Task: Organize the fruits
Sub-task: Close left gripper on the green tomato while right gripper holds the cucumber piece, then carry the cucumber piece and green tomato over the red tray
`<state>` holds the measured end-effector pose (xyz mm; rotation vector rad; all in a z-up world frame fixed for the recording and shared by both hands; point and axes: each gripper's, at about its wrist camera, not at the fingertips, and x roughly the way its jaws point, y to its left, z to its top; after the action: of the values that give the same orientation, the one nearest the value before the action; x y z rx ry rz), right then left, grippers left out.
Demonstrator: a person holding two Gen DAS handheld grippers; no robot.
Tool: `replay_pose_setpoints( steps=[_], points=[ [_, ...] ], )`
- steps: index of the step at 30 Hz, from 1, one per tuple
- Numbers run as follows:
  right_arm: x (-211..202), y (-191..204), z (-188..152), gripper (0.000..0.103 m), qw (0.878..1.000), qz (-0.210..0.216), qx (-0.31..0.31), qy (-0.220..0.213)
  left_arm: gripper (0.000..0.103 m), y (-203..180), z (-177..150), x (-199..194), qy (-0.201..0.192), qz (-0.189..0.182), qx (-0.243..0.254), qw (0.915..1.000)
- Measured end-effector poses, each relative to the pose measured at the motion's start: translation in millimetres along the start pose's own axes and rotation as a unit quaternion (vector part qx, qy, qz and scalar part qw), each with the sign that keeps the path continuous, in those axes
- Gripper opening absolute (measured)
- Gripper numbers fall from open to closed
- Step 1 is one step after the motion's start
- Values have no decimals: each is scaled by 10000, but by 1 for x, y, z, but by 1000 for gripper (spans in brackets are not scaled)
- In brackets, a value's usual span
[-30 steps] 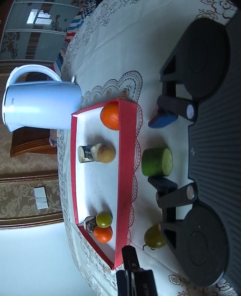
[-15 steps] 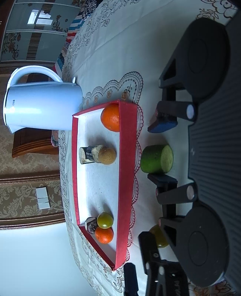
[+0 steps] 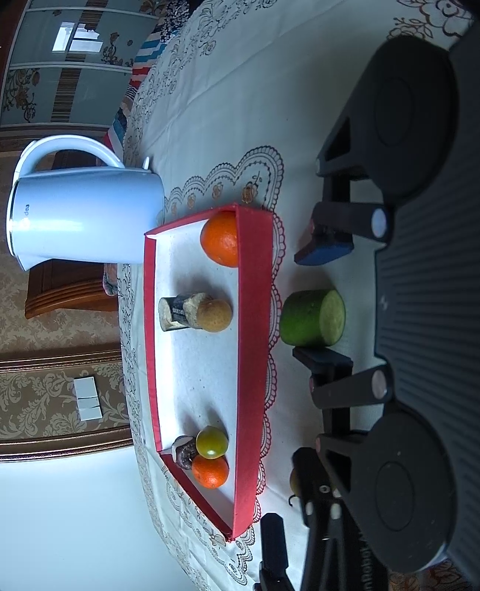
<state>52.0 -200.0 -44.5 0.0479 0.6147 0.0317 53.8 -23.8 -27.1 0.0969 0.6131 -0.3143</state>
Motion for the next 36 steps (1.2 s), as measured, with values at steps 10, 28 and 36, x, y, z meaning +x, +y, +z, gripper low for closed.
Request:
replay_pose_setpoints(
  steps=[10, 28, 36],
  points=[
    [0, 3, 0, 44, 9999, -56, -95, 11, 64, -15, -4, 0, -24, -44, 401, 9992],
    [0, 20, -2, 30, 9986, -163, -505, -2, 33, -8, -5, 6, 155, 57, 210, 9996],
    [-4, 17, -2, 30, 9990, -149, -407, -100, 33, -6, -3, 6, 140, 184, 159, 9996]
  ],
)
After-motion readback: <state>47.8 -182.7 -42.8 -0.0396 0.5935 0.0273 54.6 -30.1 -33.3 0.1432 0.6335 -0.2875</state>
